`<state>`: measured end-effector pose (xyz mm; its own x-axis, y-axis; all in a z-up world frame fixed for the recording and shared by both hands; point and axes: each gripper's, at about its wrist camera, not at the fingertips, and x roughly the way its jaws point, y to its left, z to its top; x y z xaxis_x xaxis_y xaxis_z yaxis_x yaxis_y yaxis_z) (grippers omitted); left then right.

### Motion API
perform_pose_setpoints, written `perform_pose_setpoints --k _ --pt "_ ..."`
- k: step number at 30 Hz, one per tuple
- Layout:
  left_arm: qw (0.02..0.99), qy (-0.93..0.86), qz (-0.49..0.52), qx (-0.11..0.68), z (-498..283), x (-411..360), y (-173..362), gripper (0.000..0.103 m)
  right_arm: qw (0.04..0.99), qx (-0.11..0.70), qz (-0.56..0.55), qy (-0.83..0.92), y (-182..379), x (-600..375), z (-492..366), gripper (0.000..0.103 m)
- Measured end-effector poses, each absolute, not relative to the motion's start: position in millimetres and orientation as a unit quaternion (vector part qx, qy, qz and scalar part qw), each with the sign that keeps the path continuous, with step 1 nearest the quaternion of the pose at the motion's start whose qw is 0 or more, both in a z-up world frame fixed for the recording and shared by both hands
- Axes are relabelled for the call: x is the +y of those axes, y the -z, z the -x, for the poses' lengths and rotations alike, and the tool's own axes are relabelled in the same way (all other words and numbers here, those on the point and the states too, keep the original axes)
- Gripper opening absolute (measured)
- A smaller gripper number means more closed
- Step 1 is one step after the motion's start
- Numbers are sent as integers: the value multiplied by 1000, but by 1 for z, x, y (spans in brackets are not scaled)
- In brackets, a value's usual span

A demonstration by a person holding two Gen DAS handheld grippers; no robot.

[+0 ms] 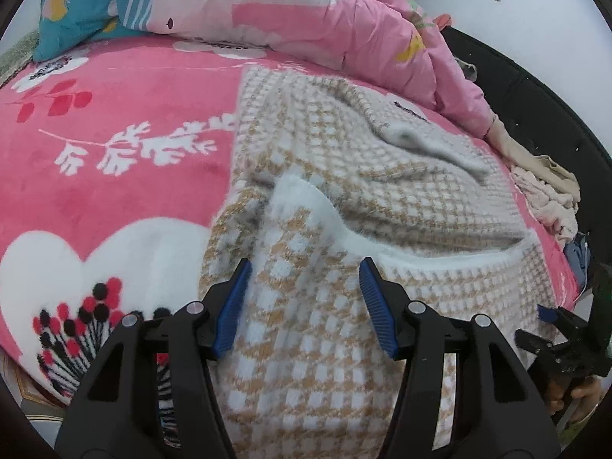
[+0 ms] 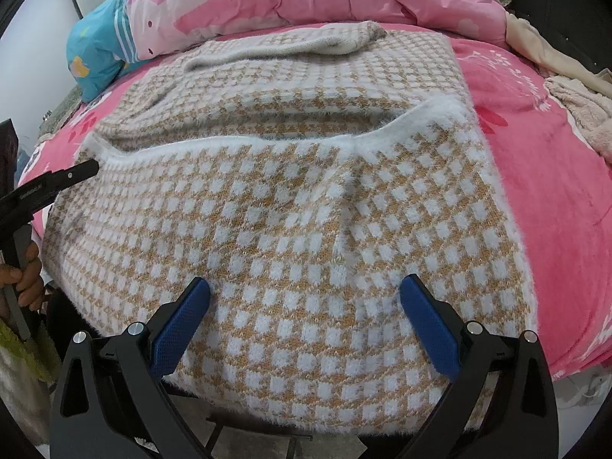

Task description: Fold large clothes

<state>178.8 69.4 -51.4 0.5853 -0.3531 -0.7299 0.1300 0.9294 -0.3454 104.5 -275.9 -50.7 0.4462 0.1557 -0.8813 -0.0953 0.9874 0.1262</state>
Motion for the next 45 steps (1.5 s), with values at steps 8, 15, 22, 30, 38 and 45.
perform_pose_setpoints --k 8,15,22,30,38,45 --pt "883 179 96 424 -161 55 37 51 851 520 -26 -75 51 -275 -103 97" --pt "874 105 60 471 -170 50 53 51 851 520 -26 -75 51 -275 -104 97" --pt "881 60 7 470 -168 30 55 53 851 519 -23 -81 50 -275 -103 97" --pt "888 43 9 458 -161 28 54 53 867 489 -27 -90 29 -295 -94 97" --pt "890 33 16 454 -158 28 54 53 885 450 -107 -58 -9 -367 -122 95" --pt "890 33 22 454 -159 30 55 53 877 458 -127 -70 -5 -376 -157 89"
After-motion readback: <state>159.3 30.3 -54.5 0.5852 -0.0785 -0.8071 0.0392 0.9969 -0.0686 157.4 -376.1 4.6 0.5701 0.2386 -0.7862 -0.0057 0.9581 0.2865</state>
